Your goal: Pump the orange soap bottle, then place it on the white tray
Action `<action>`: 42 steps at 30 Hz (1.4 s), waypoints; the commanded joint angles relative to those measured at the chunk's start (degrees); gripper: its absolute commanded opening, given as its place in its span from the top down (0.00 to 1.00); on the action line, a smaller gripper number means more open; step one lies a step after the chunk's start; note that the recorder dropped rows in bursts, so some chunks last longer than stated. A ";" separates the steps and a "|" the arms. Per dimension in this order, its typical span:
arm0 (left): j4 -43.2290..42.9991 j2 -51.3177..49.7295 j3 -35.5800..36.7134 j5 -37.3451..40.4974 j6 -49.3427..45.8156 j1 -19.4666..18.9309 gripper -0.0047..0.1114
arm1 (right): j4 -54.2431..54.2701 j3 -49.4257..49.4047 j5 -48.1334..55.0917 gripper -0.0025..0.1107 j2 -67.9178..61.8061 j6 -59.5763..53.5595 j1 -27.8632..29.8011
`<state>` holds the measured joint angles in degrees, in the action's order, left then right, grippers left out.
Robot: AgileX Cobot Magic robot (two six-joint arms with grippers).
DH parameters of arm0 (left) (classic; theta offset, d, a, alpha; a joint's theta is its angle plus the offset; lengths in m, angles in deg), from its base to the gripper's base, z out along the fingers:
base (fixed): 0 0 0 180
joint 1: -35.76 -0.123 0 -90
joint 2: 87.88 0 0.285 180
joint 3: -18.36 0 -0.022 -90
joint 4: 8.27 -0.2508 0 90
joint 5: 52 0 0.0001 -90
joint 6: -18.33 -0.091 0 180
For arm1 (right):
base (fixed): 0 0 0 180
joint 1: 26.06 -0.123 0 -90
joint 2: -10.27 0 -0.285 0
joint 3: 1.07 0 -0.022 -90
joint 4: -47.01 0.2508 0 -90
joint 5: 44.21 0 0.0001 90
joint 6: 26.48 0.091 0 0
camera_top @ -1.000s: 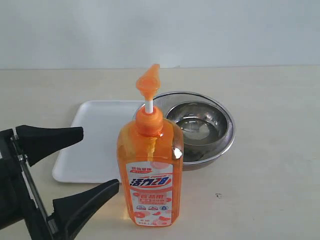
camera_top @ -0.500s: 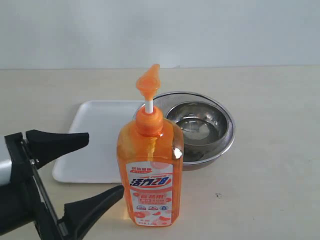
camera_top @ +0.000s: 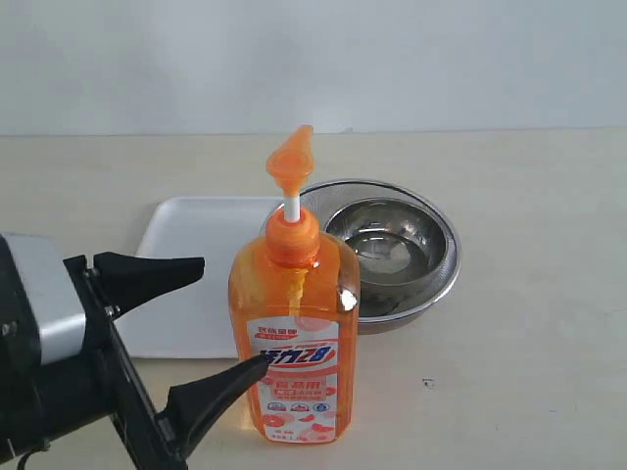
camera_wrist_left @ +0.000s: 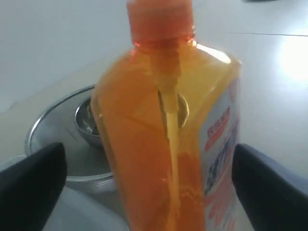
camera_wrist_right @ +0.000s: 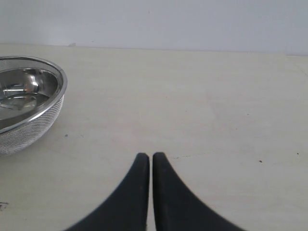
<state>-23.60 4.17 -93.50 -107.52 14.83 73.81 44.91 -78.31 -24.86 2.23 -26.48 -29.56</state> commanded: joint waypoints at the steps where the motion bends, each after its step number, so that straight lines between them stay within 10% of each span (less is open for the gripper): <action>1: -1.61 -1.98 -1.74 -1.64 -1.23 -1.56 0.22 | 0.06 0.02 -0.49 0.98 0.25 0.00 -0.21; 25: -22.25 -16.50 -10.88 -6.29 7.25 -1.66 0.22 | 0.06 0.02 -0.49 0.98 0.25 0.00 -0.21; 42: -20.50 -16.50 -11.00 -5.89 4.74 -1.66 0.22 | 0.06 0.02 -0.49 0.98 0.25 0.00 -0.21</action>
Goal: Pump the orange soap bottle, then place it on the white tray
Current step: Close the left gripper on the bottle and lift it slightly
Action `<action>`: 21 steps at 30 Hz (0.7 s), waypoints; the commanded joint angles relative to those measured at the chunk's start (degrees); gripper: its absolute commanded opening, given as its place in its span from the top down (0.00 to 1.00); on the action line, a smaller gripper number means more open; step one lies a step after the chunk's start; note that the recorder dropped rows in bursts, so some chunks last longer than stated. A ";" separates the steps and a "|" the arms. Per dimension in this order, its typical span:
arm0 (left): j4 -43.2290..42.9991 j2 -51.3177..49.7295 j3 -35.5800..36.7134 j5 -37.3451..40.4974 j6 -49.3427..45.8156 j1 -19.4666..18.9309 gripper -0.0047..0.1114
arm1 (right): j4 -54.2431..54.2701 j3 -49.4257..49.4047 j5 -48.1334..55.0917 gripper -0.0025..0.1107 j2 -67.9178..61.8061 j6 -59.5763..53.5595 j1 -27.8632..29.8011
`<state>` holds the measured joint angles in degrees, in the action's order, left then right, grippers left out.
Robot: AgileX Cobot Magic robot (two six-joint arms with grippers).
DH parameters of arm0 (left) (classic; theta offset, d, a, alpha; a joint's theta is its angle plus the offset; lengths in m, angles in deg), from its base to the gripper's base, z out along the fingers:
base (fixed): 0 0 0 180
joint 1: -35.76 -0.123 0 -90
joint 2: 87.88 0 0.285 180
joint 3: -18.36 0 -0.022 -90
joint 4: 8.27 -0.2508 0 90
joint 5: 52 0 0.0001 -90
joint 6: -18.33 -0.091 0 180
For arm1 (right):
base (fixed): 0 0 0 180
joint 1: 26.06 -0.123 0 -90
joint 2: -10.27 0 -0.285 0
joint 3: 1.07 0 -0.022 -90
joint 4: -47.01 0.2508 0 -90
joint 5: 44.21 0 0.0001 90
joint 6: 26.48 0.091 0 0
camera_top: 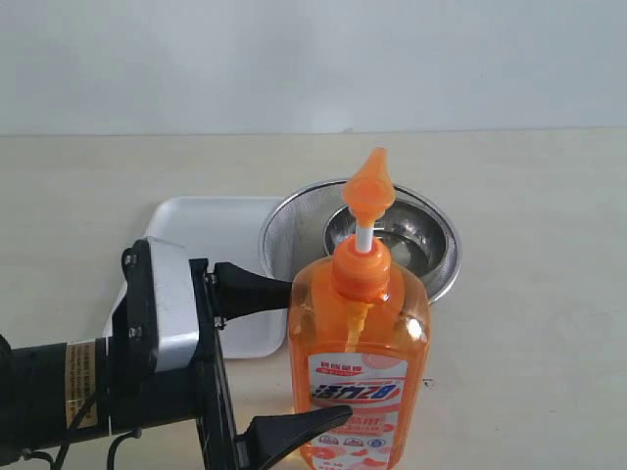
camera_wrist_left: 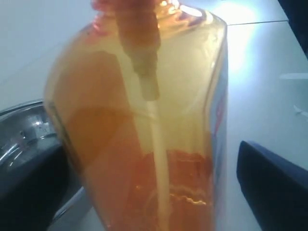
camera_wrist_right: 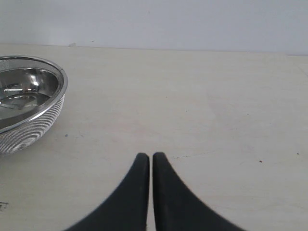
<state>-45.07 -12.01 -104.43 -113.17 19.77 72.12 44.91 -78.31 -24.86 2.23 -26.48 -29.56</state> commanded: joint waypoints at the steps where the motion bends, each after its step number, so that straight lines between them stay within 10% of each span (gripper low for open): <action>1: 0.97 -0.32 -0.07 -0.24 -0.20 0.03 0.22 | 0.06 0.02 -0.49 0.98 0.25 0.00 -0.21; 21: 4.48 -0.32 -0.07 -0.34 -3.67 0.03 0.22 | 0.06 0.02 -0.49 0.98 0.25 0.00 -0.21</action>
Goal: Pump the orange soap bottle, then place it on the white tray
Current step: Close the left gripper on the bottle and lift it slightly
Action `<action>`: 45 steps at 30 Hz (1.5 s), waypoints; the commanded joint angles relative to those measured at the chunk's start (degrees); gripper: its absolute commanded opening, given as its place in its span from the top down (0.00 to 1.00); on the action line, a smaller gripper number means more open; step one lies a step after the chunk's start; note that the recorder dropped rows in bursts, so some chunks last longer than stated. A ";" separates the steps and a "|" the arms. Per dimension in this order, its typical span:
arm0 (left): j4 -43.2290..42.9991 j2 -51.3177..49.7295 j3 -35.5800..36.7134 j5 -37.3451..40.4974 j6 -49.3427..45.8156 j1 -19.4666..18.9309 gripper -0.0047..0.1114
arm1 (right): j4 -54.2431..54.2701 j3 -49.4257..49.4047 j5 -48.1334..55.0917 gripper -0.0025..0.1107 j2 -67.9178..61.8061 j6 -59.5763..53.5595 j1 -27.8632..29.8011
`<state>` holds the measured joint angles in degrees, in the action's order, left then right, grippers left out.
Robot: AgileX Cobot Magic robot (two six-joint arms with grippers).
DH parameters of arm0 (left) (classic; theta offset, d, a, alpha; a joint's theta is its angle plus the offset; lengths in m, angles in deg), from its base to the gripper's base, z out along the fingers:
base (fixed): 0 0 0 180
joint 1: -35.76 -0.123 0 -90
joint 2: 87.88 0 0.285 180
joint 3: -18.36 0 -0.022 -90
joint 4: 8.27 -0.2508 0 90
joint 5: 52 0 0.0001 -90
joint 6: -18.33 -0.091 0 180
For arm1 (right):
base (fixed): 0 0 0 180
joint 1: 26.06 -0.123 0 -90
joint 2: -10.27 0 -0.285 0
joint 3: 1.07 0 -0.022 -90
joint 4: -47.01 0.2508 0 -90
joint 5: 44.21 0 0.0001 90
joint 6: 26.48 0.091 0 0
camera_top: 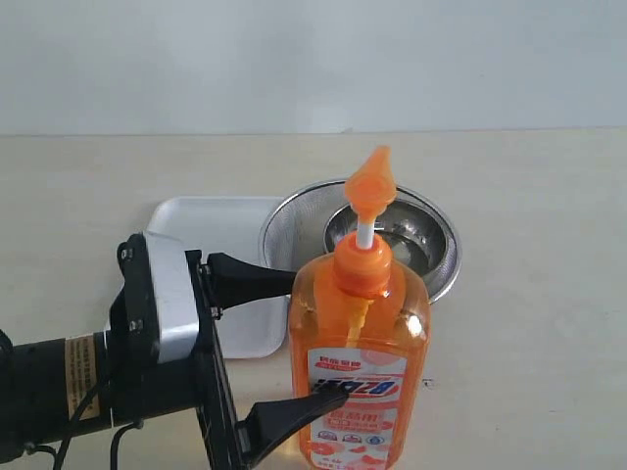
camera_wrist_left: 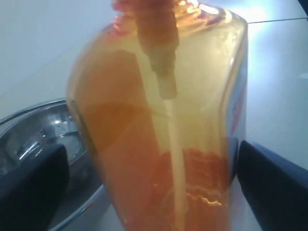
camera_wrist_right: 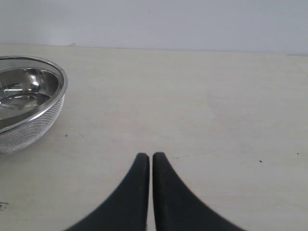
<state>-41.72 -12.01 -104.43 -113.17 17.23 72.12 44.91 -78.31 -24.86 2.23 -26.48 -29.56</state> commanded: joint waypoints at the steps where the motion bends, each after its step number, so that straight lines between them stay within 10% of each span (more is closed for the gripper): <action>1: 1.14 -0.32 -0.07 -0.34 -1.73 0.03 0.22 | 0.06 0.02 -0.49 0.98 0.25 0.00 -0.21; 38: -8.30 7.49 1.97 2.52 5.48 -0.46 0.22 | 0.06 0.02 -0.49 0.98 0.25 0.00 -0.21; 45: 5.86 7.98 0.48 5.14 -4.89 -0.46 0.22 | 0.06 0.02 -0.49 0.98 0.25 0.00 -0.21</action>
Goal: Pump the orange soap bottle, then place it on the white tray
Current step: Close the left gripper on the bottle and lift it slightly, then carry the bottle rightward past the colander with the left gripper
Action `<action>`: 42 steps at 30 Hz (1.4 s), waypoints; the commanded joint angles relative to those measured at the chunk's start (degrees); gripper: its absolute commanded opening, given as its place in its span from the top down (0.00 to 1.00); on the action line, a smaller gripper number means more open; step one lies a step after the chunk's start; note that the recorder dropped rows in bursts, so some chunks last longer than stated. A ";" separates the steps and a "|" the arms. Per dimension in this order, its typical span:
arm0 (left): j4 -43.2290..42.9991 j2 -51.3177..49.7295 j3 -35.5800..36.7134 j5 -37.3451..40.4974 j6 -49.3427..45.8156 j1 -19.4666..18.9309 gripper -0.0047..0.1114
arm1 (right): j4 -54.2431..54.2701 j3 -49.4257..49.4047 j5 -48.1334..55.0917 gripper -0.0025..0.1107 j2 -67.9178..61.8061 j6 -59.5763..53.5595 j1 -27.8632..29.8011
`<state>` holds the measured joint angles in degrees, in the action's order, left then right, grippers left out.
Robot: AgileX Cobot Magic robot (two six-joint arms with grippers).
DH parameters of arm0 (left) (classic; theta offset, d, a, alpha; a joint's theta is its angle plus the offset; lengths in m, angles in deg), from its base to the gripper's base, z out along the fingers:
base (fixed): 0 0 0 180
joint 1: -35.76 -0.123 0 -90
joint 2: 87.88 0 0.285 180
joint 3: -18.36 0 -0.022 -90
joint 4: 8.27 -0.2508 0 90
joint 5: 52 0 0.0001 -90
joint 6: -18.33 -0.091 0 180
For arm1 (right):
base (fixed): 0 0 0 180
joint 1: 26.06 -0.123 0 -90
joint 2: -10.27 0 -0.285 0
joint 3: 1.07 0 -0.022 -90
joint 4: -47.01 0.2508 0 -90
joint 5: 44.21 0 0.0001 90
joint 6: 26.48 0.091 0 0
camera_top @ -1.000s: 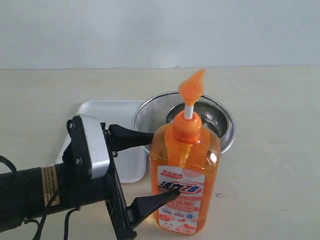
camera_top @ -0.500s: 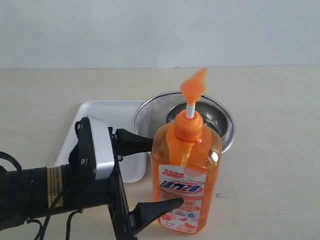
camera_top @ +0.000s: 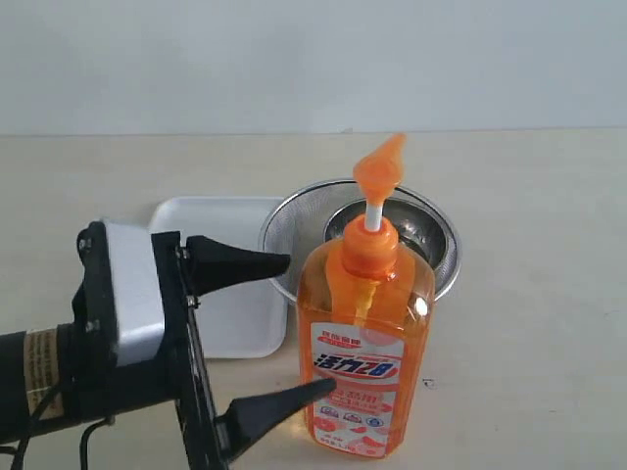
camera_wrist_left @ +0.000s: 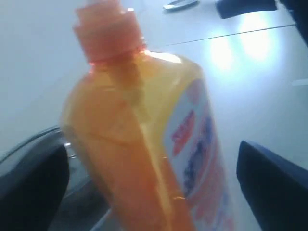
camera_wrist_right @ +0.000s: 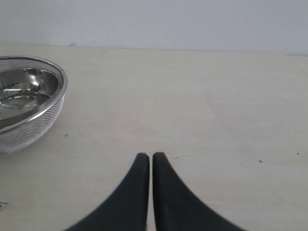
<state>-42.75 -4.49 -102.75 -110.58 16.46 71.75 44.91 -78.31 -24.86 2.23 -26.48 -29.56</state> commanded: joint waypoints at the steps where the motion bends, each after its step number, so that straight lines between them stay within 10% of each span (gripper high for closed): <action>1: 7.02 0.47 -2.10 4.77 -4.09 -0.08 0.22 | 0.06 0.02 -0.49 0.98 0.25 0.00 -0.21; 32: -32.47 0.35 -7.51 1.19 30.50 -0.08 0.22 | 0.06 0.02 -0.49 0.98 0.25 0.00 -0.21; 42: -14.74 0.35 -7.51 16.05 20.83 -0.08 0.22 | 0.06 0.02 -0.49 0.98 0.25 0.00 -0.21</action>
<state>-63.86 -4.49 -110.10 -98.44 41.89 71.66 44.91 -78.31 -24.86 2.23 -26.48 -29.56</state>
